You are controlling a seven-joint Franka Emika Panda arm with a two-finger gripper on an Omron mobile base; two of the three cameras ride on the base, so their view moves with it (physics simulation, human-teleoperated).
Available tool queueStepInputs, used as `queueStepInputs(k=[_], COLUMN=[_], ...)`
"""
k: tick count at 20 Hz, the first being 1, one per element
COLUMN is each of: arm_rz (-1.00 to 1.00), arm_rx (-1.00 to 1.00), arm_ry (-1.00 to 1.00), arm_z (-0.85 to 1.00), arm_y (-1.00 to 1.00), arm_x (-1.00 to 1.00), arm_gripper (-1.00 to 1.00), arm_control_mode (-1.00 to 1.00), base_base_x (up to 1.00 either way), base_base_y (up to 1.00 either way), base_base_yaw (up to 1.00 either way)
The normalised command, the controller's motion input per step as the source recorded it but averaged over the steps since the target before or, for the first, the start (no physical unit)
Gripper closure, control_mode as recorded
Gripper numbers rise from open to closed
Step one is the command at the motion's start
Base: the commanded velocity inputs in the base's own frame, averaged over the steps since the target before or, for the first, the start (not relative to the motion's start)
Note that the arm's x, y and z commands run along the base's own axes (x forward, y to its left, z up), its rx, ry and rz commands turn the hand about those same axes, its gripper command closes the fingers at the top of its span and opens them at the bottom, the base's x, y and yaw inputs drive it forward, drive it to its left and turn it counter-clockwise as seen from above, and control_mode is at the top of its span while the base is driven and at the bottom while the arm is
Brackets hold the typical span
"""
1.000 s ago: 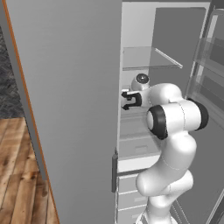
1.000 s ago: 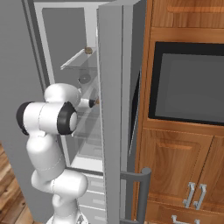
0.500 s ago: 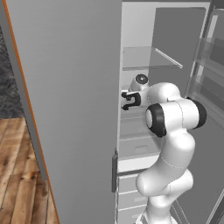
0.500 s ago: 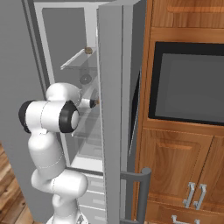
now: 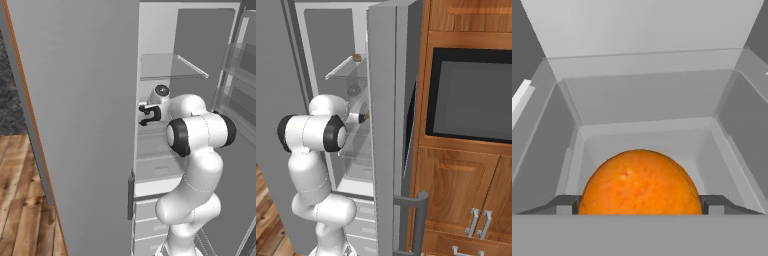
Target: Pick up the orange and peach from the fridge and place one fruit on each plate on the dining counter.
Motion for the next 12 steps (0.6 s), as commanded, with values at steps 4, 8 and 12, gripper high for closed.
queueStepInputs(k=[4, 8, 12], arm_rz=[0.00, 0.00, 0.00], arm_rx=[0.00, 0.00, 0.00], arm_ry=[-0.21, -0.22, -0.18], arm_z=[0.03, 0.07, 0.32], arm_y=[0.00, -0.02, -0.09], arm_x=[0.00, -0.18, -0.75], arm_gripper=[1.00, 1.00, 1.00], arm_control_mode=[-1.00, -1.00, -1.00], base_base_x=[0.00, 0.00, 0.00], base_base_y=[0.00, 0.00, 0.00], base_base_yaw=[0.00, 0.00, 0.00])
